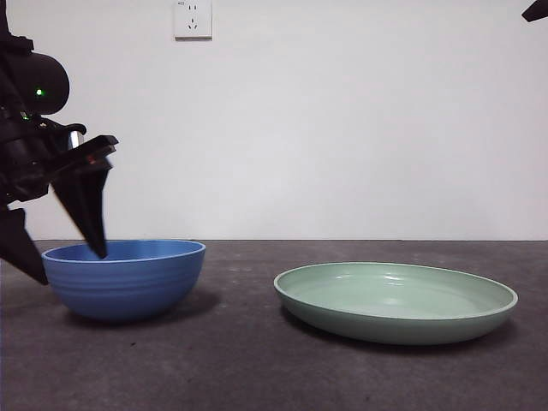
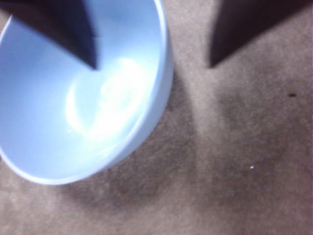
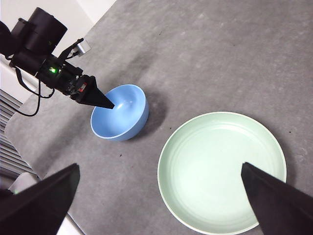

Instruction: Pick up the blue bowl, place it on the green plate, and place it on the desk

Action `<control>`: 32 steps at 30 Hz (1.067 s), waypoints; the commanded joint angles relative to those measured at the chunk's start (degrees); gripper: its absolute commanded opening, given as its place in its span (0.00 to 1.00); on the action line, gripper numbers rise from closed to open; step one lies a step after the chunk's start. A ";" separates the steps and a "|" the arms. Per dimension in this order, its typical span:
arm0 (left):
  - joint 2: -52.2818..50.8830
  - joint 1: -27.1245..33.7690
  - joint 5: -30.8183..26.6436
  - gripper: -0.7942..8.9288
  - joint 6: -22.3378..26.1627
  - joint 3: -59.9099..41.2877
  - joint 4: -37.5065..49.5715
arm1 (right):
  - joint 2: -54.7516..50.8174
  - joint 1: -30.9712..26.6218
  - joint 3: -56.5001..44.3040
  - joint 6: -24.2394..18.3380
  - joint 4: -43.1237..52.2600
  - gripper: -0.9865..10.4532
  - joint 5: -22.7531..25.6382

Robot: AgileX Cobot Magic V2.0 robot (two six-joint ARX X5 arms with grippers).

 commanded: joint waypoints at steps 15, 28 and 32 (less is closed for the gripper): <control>1.25 0.02 -0.17 0.10 -0.13 2.34 0.35 | -0.57 -0.24 1.20 -0.28 -1.29 0.65 1.44; 2.58 -11.37 -6.49 0.10 -4.04 16.11 -7.93 | -7.32 -0.24 2.95 -2.25 -10.43 0.65 12.48; 5.68 -16.31 -7.89 0.10 -4.07 21.55 -9.44 | -9.60 -0.24 3.15 -2.40 -12.00 0.65 12.46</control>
